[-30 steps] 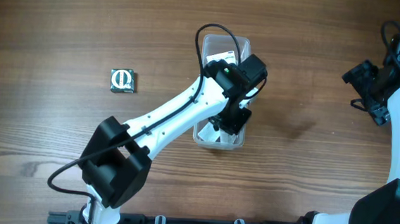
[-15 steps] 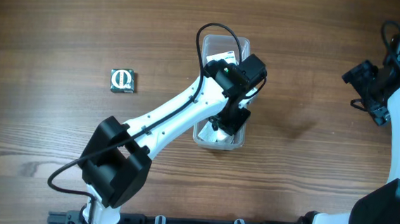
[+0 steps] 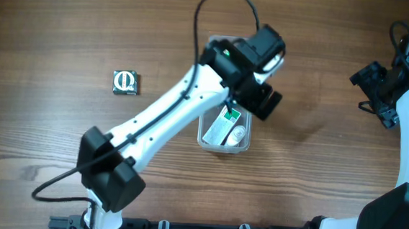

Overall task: Pack container
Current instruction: 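Move the left gripper to the green Zam-Buk tin and grasp it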

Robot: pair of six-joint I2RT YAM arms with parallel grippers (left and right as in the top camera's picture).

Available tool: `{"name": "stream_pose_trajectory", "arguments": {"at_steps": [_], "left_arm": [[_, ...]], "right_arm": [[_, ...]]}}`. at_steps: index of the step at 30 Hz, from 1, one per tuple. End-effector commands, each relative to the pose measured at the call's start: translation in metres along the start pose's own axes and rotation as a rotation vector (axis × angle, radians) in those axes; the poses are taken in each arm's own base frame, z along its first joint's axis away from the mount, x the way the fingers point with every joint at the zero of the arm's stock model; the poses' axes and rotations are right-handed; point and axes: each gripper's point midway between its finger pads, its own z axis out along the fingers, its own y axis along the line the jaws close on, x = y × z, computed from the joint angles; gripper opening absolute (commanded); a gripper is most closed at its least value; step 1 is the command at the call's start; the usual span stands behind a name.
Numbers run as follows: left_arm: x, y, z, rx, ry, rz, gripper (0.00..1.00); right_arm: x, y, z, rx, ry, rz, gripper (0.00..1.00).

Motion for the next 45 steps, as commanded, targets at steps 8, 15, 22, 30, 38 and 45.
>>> {"name": "stream_pose_trajectory", "arguments": {"at_steps": [8, 15, 22, 30, 38, 45], "left_arm": [[0.072, 0.232, -0.138, -0.291, -0.087, -0.762, 1.0], [0.108, 0.288, -0.1, -0.304, 0.077, -0.861, 1.0], [0.144, 0.337, -0.045, -0.339, 0.261, -0.898, 1.0], [0.159, 0.345, -0.004, -0.296, 0.351, -0.81, 0.99], [0.176, 0.346, 0.032, -0.27, 0.367, -0.762, 1.0], [0.165, 0.348, 0.037, -0.256, 0.329, -0.676, 0.99]], "right_arm": [[0.002, 0.001, 0.003, -0.002, 0.011, -0.006, 1.0], [0.002, 0.001, 0.003, -0.002, 0.011, -0.006, 1.0], [0.002, 0.001, 0.003, -0.002, 0.011, -0.006, 1.0], [0.002, 0.001, 0.003, -0.002, 0.011, -0.006, 1.0], [0.001, 0.001, 0.003, -0.002, 0.011, -0.006, 1.0], [0.002, 0.001, 0.003, -0.002, 0.011, -0.006, 1.0]]}}
